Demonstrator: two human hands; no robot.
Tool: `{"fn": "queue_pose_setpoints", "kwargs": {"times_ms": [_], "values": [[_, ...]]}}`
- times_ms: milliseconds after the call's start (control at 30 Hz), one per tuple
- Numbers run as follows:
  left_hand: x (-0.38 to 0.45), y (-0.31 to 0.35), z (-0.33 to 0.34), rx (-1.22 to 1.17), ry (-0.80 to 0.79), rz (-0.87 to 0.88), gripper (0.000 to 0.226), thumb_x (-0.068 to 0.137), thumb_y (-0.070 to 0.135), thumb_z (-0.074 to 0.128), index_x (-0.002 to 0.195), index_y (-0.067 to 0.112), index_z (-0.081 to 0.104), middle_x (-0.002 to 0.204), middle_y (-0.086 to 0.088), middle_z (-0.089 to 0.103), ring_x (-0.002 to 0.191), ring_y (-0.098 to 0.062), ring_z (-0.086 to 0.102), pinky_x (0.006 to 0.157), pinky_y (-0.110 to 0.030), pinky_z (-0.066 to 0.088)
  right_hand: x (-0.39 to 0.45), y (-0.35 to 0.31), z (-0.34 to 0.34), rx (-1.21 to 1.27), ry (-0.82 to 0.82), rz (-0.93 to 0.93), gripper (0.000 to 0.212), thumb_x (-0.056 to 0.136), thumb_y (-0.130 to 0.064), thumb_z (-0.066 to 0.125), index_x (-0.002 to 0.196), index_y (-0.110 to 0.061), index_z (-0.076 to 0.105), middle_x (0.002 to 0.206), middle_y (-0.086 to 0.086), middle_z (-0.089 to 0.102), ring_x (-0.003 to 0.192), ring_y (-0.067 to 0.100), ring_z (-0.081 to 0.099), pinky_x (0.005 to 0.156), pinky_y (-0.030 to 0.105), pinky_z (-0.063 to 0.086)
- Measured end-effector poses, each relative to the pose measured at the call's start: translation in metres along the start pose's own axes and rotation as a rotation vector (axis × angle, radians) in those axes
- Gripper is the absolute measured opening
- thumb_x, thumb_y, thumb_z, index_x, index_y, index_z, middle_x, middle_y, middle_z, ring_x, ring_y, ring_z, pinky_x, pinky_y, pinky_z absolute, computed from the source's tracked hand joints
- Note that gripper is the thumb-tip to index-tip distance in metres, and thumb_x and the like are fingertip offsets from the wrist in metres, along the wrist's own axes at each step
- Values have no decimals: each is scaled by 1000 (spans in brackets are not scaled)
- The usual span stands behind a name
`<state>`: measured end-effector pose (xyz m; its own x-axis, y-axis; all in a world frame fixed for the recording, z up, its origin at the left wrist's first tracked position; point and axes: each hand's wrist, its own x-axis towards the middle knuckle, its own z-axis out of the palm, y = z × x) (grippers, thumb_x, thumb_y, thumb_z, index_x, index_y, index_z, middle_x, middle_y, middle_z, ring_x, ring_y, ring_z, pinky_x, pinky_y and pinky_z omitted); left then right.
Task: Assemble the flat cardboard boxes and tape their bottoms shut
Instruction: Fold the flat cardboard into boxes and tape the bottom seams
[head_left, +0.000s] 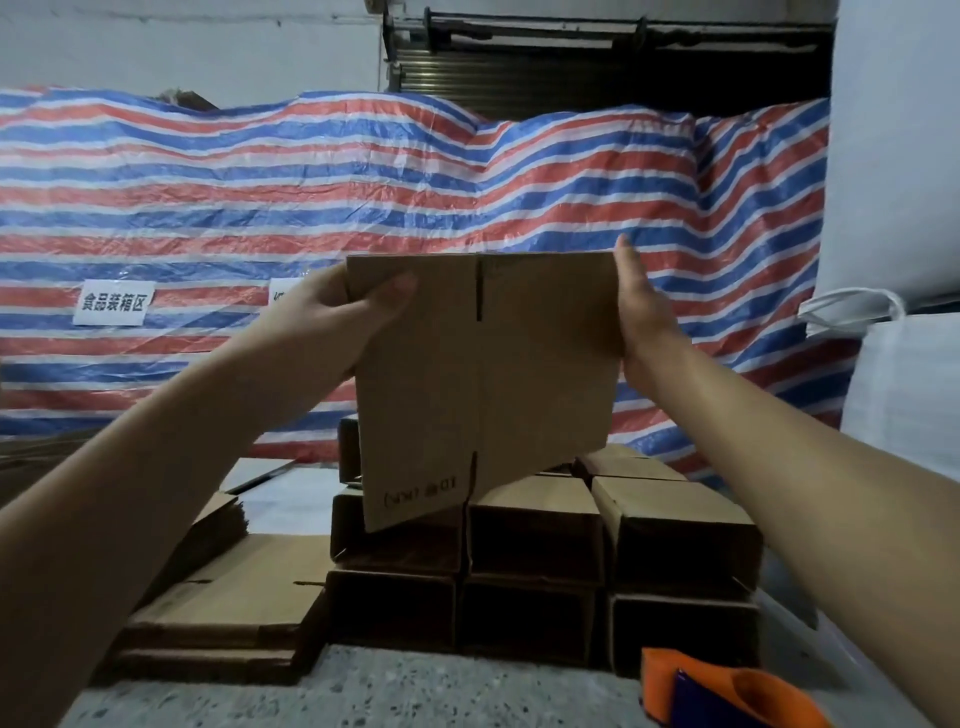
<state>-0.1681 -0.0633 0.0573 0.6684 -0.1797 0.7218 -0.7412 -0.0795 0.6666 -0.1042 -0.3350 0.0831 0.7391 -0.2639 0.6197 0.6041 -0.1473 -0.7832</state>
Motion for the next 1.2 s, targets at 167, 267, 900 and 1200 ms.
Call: {"fn": "queue_pose_setpoints", "kwargs": {"times_ms": [167,267,900,1200], "values": [[2,-6,5,-71,7,-60,37,75,44,68,106,23,67,95,3,76,96,-17,72,84,-38,55,-17,8,-37,12,-121,-77,62,90,-68,53,124,-18,65,119,1,72,111,20,68,102,47,51],[0,-24,20,-50,188,-128,22,85,41,69,99,25,66,90,3,76,88,-16,72,77,-34,55,-32,22,-50,70,-117,-18,54,87,-58,65,122,-17,64,110,-3,76,103,20,72,89,40,57],[-116,-185,74,-40,253,-463,20,93,41,61,107,27,60,106,-3,66,101,-21,64,78,-37,53,-158,193,-59,13,-55,478,67,73,-73,52,99,-15,73,89,3,79,78,16,76,62,29,56],[-108,-181,71,-29,269,-557,25,95,39,60,115,23,58,110,-2,65,104,-20,61,87,-41,51,-134,191,-78,170,-220,504,93,92,-79,23,110,-3,73,110,21,73,96,26,74,81,40,54]]}}
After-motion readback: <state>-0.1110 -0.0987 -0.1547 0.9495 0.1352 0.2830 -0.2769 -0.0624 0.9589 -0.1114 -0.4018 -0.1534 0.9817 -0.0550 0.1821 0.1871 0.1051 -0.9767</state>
